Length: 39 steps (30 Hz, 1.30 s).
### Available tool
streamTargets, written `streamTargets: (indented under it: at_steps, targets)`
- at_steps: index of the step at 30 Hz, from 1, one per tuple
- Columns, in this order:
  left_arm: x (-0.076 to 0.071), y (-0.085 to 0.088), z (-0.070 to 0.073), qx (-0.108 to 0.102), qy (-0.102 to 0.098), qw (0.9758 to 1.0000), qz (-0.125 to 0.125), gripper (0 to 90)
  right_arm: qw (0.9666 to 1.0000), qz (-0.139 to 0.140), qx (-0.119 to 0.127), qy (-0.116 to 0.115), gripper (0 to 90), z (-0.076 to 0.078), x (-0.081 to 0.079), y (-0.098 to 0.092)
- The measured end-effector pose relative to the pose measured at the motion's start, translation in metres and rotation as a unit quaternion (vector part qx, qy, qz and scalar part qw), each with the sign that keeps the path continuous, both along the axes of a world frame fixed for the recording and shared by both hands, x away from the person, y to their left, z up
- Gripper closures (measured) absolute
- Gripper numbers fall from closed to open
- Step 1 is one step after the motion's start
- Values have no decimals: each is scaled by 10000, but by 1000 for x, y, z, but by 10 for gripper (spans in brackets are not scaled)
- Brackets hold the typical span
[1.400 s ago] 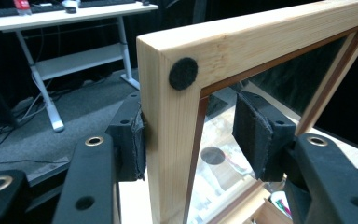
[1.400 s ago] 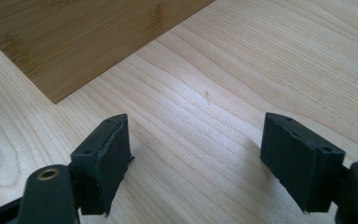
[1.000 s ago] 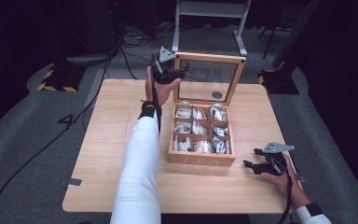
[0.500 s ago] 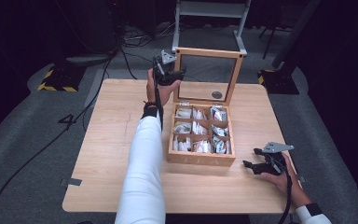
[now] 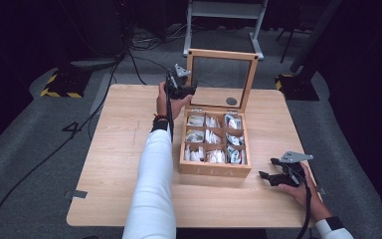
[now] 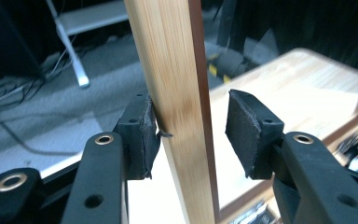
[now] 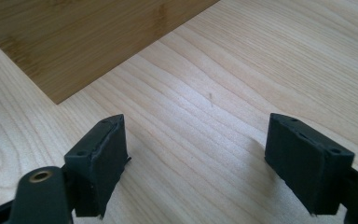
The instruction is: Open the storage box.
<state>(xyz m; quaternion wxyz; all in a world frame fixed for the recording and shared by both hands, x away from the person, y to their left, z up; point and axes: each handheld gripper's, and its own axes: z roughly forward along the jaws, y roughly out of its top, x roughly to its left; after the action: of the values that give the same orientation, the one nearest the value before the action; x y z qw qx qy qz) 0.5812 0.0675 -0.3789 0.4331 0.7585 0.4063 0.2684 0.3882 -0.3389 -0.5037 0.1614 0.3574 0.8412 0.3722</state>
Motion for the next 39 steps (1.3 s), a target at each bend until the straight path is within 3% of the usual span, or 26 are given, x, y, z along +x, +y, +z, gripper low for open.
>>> streamTargets:
  at_steps: [13, 20, 21, 23, 30, 33, 36, 39]
  targets:
    - [-3, 3, -28, 117, 261, 9995, -135, 562, 10000, -16, 6, 4, 199, 0, 1, 2]
    - [-6, 5, -46, 304, 443, 9981, -286, 564, 10000, -15, 7, 4, 199, 0, 1, 2]
    - [-6, 6, -47, 237, 443, 9984, -276, 567, 10000, -16, 7, 6, 199, 0, 1, 2]
    - [-7, 6, -48, 151, 460, 9985, -269, 568, 10000, -17, 8, 7, 199, 0, 1, 2]
    - [-11, 8, -42, 313, 454, 9978, -366, 517, 10000, -16, 6, 3, 199, 0, 1, 2]
    - [-17, 13, -38, 262, 438, 9976, -474, 490, 10000, -9, 1, 4, 199, 0, 1, 2]
    - [-25, 17, -33, 425, 430, 9967, -545, 454, 10000, -9, 2, 4, 199, 0, 1, 2]
    - [-34, 24, -27, 435, 421, 9962, -623, 408, 10000, -10, 3, 8, 199, 0, 1, 2]
